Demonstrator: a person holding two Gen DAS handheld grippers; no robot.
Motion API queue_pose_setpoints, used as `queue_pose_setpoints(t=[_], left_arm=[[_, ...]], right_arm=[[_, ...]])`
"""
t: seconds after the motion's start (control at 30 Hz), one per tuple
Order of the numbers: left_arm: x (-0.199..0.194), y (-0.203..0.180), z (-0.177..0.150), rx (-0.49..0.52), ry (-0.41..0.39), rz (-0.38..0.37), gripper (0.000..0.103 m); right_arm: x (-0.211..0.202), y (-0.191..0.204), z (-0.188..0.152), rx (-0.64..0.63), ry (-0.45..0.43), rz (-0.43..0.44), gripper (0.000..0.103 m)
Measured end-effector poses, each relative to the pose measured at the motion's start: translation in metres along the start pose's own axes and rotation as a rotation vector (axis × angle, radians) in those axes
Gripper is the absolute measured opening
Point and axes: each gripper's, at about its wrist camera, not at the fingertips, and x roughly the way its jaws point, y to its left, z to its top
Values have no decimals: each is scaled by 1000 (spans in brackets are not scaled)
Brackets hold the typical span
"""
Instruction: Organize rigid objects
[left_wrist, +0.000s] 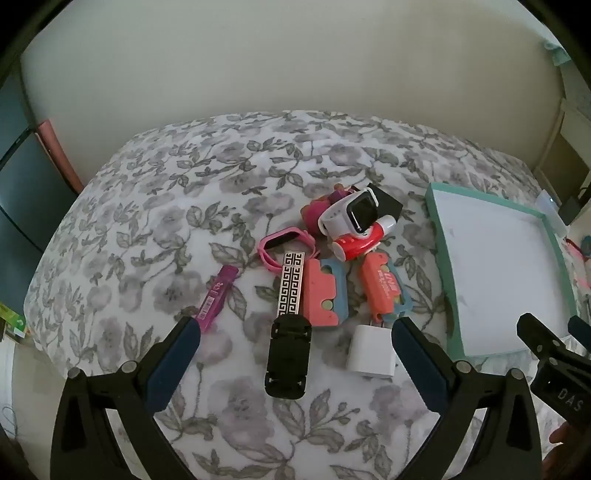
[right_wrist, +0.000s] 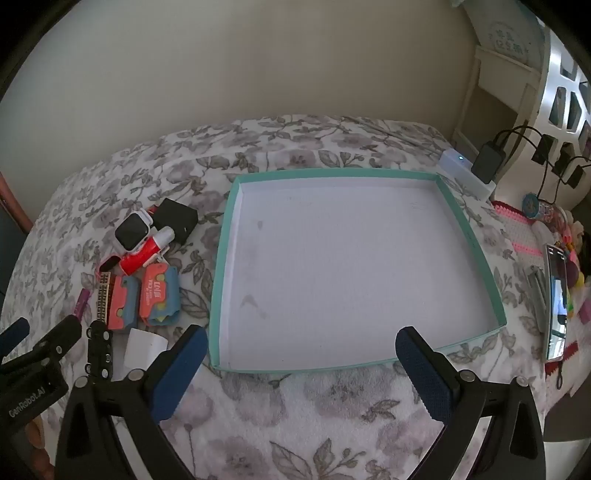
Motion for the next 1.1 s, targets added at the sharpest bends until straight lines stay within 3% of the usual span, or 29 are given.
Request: queue_pose_setpoints(t=[1.1], left_arm=[[6,-1,-4,30,25,-5,103]], right_arm=[[5,2,-1,-15,18,-12,103]])
